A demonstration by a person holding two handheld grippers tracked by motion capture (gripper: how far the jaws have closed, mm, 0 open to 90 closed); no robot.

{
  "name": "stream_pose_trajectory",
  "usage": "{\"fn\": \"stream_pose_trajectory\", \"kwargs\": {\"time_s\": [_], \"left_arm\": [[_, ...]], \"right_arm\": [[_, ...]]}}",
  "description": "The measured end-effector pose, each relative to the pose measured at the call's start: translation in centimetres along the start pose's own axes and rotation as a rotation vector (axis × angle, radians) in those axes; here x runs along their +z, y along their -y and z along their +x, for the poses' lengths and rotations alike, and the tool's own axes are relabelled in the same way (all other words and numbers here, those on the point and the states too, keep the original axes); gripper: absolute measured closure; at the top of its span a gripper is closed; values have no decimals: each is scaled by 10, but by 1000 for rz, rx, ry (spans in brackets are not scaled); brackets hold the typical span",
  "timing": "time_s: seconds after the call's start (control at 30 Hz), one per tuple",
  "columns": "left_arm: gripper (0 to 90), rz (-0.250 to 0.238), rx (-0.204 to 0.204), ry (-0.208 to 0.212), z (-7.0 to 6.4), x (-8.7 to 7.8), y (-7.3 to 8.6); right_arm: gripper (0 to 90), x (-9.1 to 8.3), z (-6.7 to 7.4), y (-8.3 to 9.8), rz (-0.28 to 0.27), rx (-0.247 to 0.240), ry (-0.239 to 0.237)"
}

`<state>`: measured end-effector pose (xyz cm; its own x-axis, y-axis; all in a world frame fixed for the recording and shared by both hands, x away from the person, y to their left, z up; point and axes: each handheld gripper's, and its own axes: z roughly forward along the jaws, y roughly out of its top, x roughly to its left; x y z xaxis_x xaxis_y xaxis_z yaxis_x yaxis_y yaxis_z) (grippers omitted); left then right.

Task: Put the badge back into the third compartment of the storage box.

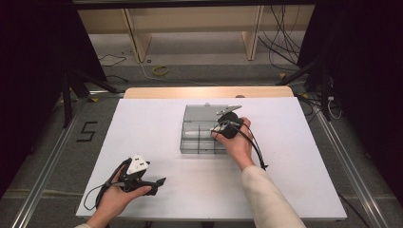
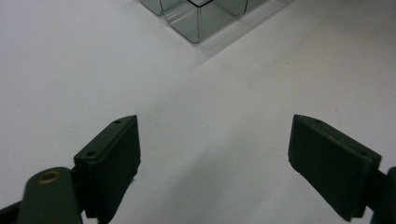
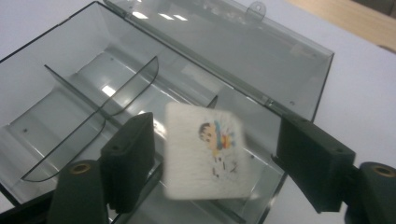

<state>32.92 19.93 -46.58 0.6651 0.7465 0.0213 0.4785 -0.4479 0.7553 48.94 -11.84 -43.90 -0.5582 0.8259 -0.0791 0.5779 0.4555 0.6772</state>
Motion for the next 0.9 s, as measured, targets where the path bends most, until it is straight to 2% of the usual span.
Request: {"fn": "stream_pose_trajectory", "kwargs": {"time_s": [0.03,0.1,0.23,0.67,0.9], "left_arm": [[164,0,0,0,0,0,0],[163,-4,-3,-1,0,0,0],[164,-1,0,0,0,0,0],[165,5,0,1,0,0,0],[166,5,-1,0,0,0,0]], "right_arm": [[293,-1,0,-1,-8,3,9],[389,-4,0,-1,-10,-5,7],[447,-6,1,0,-2,-13,-12],[435,-18,1,4,-1,-34,-35],[372,-27,-3,10,-6,-30,-45]]}}
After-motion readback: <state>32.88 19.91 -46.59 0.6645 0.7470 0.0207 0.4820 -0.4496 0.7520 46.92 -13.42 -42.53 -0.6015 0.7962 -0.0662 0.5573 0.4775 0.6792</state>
